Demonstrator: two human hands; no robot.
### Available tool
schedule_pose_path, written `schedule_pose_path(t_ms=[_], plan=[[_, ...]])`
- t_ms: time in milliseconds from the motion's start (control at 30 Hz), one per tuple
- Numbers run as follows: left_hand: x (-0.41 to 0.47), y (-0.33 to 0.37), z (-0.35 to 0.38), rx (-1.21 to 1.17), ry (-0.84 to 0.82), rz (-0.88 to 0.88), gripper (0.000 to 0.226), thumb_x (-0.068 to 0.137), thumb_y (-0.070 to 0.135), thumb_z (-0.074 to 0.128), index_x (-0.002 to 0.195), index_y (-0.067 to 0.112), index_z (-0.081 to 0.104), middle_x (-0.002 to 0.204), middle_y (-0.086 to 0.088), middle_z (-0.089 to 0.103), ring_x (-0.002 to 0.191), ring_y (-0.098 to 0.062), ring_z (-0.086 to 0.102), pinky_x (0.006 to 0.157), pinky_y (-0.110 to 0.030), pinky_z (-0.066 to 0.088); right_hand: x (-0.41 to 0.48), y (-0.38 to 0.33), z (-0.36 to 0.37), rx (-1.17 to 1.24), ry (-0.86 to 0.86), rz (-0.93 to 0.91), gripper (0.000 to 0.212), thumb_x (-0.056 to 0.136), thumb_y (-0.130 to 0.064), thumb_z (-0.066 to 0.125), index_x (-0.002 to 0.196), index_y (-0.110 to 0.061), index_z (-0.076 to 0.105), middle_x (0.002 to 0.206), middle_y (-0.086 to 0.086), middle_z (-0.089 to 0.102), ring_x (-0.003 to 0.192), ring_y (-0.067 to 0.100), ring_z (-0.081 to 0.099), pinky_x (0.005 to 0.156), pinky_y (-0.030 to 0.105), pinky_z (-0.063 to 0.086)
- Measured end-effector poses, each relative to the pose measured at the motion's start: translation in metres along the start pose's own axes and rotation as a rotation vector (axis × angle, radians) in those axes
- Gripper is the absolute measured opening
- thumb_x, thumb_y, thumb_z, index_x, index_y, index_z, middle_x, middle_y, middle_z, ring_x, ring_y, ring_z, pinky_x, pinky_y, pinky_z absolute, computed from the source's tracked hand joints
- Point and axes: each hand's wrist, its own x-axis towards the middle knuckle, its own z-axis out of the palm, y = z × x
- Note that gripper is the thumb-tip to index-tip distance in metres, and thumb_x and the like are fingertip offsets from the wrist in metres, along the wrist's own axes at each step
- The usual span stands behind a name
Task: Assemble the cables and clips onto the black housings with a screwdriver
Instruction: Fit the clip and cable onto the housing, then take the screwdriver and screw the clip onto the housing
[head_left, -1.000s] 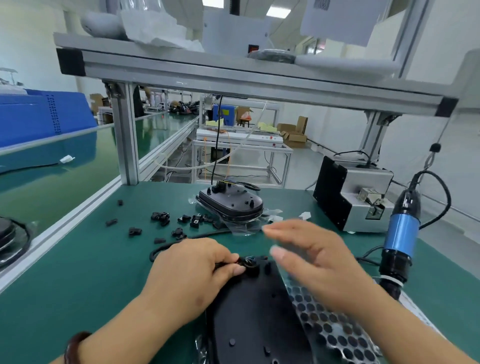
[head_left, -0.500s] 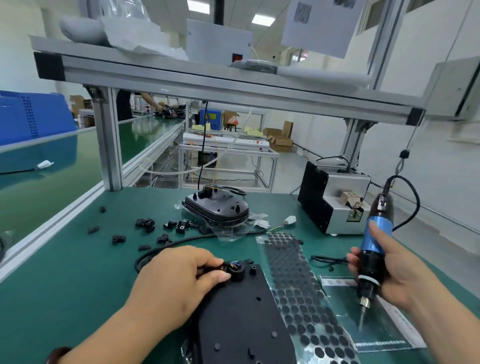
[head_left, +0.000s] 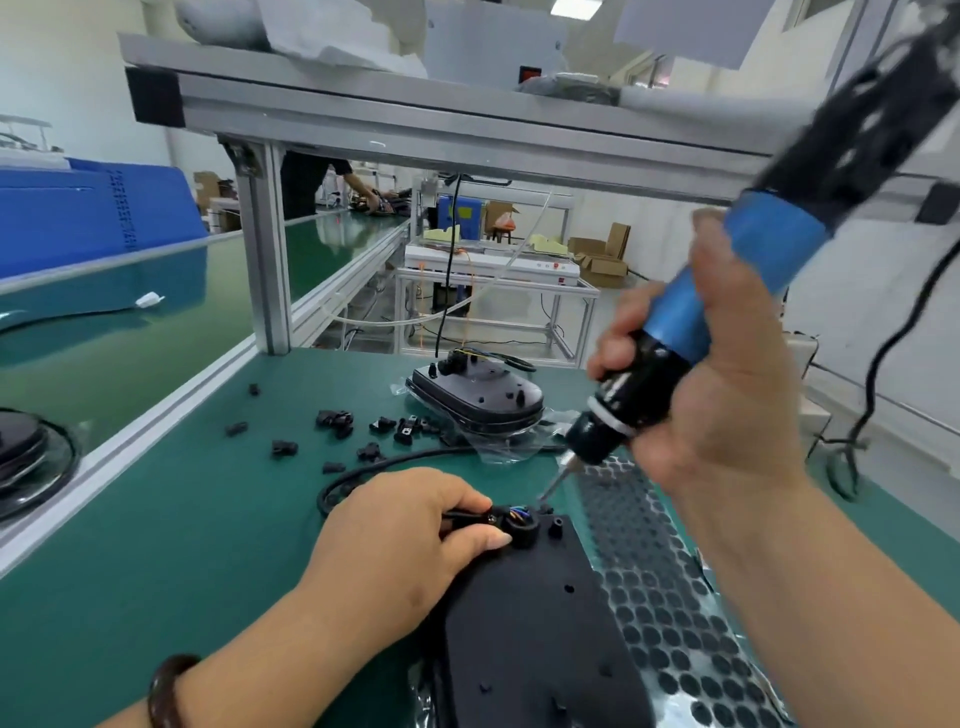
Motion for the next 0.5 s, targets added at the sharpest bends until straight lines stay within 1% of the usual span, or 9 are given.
schedule_pose_path(t_ms=[33, 100, 133, 233, 300, 433, 500], plan=[[0.000, 0.000, 0.000, -0.005, 0.001, 0.000, 0.031, 0.070, 0.066, 0.067, 0.095, 0.048, 0.066, 0.079, 0.032, 0.062, 0.078, 0.007, 0.058, 0.074, -0.025, 0.053, 0.002, 0.008, 0.009, -0.038, -0.038, -0.014, 0.038, 0.080, -0.032, 0.071, 0.104, -0.016, 0.046, 0.062, 0.004, 0.056, 0.045, 0.016, 0.051, 0.049, 0.027, 0.047], [0.000, 0.000, 0.001, -0.005, -0.001, 0.000, 0.027, 0.070, 0.066, 0.067, 0.091, 0.049, 0.064, 0.074, 0.030, 0.061, 0.073, 0.007, 0.057, 0.070, -0.025, 0.053, 0.006, 0.024, 0.020, -0.096, -0.080, -0.035, 0.023, 0.084, -0.028, 0.066, 0.098, -0.022, 0.050, 0.062, 0.007, 0.053, 0.043, 0.019, 0.049, 0.047, 0.029, 0.046], [0.000, 0.000, 0.001, -0.001, -0.005, -0.001, 0.026, 0.070, 0.066, 0.067, 0.090, 0.050, 0.063, 0.072, 0.029, 0.061, 0.071, 0.006, 0.057, 0.068, -0.026, 0.053, 0.008, 0.031, 0.023, -0.106, -0.082, -0.028, 0.019, 0.084, -0.027, 0.065, 0.096, -0.023, 0.051, 0.061, 0.008, 0.052, 0.043, 0.020, 0.048, 0.047, 0.029, 0.045], [0.001, -0.001, 0.001, -0.007, -0.001, 0.007, 0.027, 0.069, 0.067, 0.067, 0.090, 0.052, 0.059, 0.073, 0.030, 0.061, 0.072, 0.007, 0.058, 0.069, -0.025, 0.053, 0.011, 0.042, 0.023, -0.143, -0.086, -0.008, 0.020, 0.083, -0.025, 0.064, 0.096, -0.020, 0.049, 0.061, 0.009, 0.051, 0.043, 0.021, 0.046, 0.048, 0.031, 0.045], [0.001, -0.001, 0.000, -0.011, -0.006, 0.019, 0.027, 0.069, 0.067, 0.067, 0.090, 0.056, 0.055, 0.076, 0.032, 0.061, 0.073, 0.010, 0.058, 0.070, -0.024, 0.054, 0.012, 0.045, 0.019, -0.172, -0.088, 0.007, 0.023, 0.083, -0.026, 0.064, 0.099, -0.019, 0.048, 0.061, 0.008, 0.052, 0.043, 0.022, 0.046, 0.049, 0.032, 0.046], [0.001, -0.001, 0.000, -0.018, -0.009, 0.021, 0.027, 0.069, 0.067, 0.067, 0.090, 0.056, 0.055, 0.080, 0.032, 0.062, 0.075, 0.012, 0.058, 0.073, -0.024, 0.055, 0.015, 0.047, 0.014, -0.167, -0.088, 0.011, 0.023, 0.084, -0.028, 0.063, 0.100, -0.020, 0.049, 0.061, 0.008, 0.053, 0.043, 0.022, 0.047, 0.049, 0.033, 0.045], [0.001, 0.000, 0.000, -0.014, -0.004, 0.027, 0.029, 0.069, 0.068, 0.067, 0.093, 0.059, 0.052, 0.080, 0.032, 0.062, 0.076, 0.012, 0.058, 0.073, -0.024, 0.054, 0.016, 0.047, 0.014, -0.156, -0.087, 0.018, 0.023, 0.084, -0.030, 0.063, 0.100, -0.020, 0.049, 0.060, 0.007, 0.053, 0.043, 0.022, 0.047, 0.049, 0.032, 0.045]])
